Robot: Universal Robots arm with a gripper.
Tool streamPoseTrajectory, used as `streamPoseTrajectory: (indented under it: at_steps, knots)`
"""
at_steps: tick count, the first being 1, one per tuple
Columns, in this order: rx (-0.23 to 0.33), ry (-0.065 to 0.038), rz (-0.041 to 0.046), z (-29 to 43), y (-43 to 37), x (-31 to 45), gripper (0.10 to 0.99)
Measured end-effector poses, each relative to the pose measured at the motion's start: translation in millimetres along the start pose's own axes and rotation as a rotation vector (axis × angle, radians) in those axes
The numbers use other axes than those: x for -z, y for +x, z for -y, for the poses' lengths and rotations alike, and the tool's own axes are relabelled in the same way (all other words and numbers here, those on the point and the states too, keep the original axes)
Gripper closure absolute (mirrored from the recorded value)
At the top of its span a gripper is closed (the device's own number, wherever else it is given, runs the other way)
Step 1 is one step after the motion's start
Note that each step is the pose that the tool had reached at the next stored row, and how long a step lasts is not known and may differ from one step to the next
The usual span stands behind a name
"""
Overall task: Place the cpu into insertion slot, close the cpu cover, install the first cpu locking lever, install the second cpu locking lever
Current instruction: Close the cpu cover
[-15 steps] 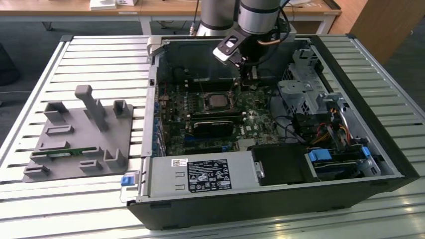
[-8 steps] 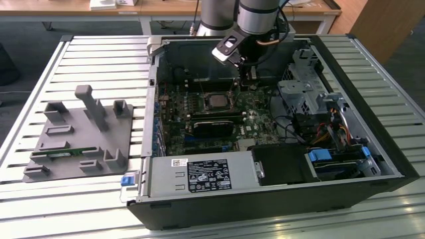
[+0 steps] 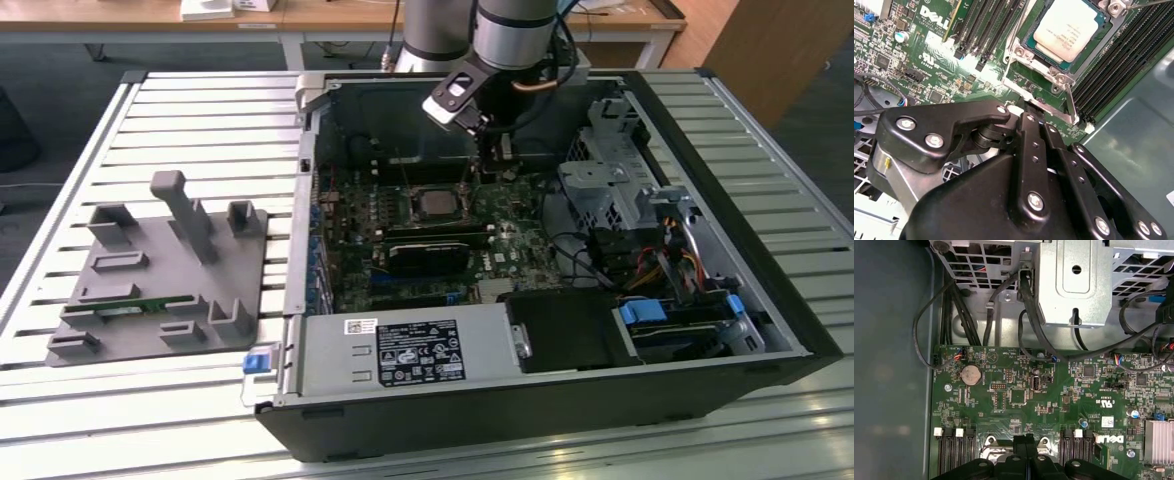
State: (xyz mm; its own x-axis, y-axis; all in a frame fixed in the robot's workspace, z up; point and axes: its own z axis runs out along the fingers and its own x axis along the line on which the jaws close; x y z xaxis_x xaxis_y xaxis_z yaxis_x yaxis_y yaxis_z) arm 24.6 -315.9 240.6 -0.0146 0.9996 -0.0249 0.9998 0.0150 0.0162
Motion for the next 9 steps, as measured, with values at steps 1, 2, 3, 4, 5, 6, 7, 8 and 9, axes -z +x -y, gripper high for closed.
streamPoseTrajectory:
  at_steps: [1,2,3,4,5,6,7,8,9]
  knots:
    - [0.000,0.000,0.0000,0.2,0.0,0.0,0.980]
    - [0.000,0.000,0.0000,0.4,0.0,0.0,0.980]
    - [0.000,0.000,0.0000,0.6,0.0,-0.1,0.980]
    - [0.000,0.000,-0.0001,0.9,0.0,-0.1,0.980]
    - [0.000,0.000,0.0000,1.2,0.0,-0.1,0.980]
    - [0.000,0.000,-0.0001,1.6,0.0,-0.2,0.980]
    - [0.000,0.000,-0.0001,1.9,0.0,-0.2,0.980]
    - [0.000,0.000,-0.0001,2.1,0.0,-0.2,0.980]
    - [0.000,0.000,0.0000,2.4,0.0,-0.2,0.980]
